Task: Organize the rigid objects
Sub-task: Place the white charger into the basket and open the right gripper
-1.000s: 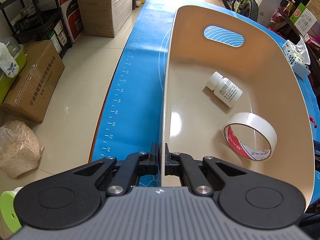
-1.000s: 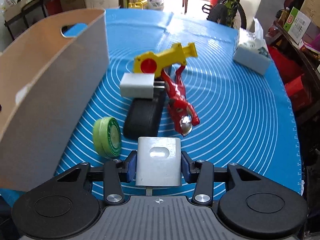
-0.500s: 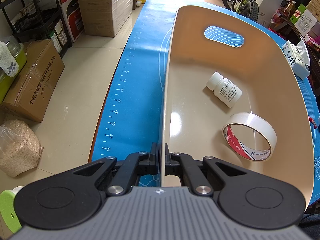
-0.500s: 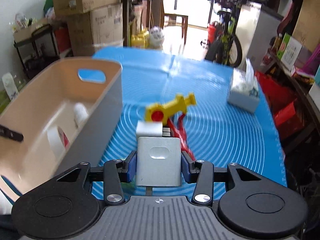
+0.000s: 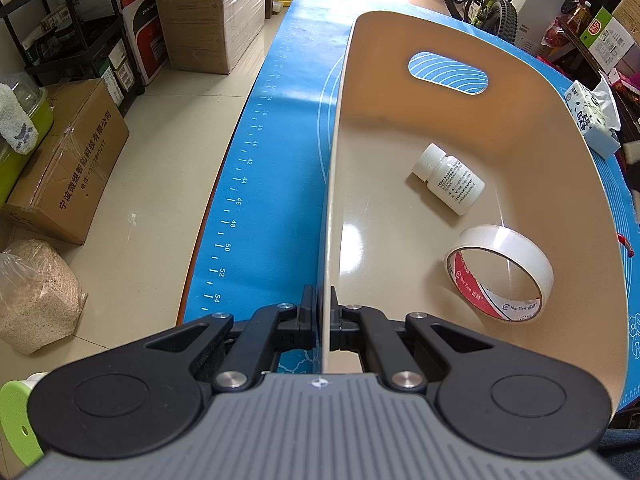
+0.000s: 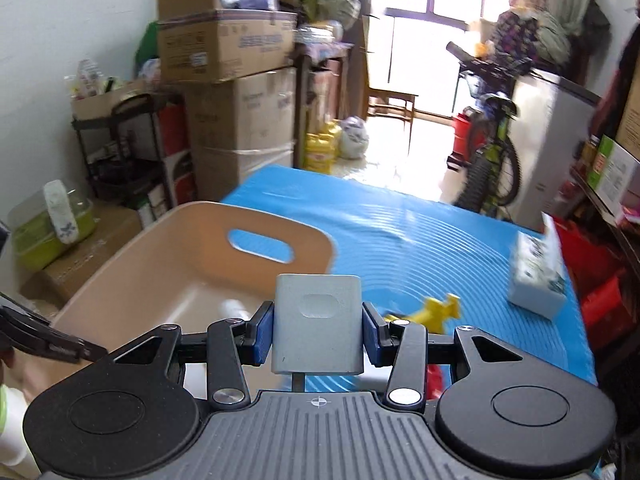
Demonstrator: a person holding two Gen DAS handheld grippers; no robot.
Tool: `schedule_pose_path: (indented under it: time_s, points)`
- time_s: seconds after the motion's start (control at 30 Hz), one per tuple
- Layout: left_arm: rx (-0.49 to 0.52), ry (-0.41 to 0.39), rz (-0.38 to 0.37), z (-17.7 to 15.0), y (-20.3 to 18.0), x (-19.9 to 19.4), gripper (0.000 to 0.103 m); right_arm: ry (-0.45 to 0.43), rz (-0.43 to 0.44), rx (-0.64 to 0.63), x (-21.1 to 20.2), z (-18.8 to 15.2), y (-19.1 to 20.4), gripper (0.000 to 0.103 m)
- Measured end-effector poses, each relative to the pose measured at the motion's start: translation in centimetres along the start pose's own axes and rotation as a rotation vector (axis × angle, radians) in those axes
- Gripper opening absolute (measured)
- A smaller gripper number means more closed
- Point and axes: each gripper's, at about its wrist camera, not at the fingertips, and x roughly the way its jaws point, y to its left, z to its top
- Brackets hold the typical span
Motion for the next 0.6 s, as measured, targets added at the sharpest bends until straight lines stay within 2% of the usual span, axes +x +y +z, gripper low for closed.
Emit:
schedule_pose_path:
  time_s: [0.23, 0.47, 0.6]
  points:
    - [0.000, 0.000, 0.000, 0.0, 0.0, 0.0, 0.004, 0.047, 0.057, -0.068, 2.7, 0.0, 4.3, 0.050]
    - [0.000, 0.000, 0.000, 0.0, 0.0, 0.0, 0.004, 0.125, 0.082, -0.091, 5.3, -1.2, 6.1, 0.050]
    - [0.000, 0.000, 0.000, 0.0, 0.0, 0.0, 0.004, 0.140, 0.090, -0.113, 5.9, -1.4, 6.8, 0.050]
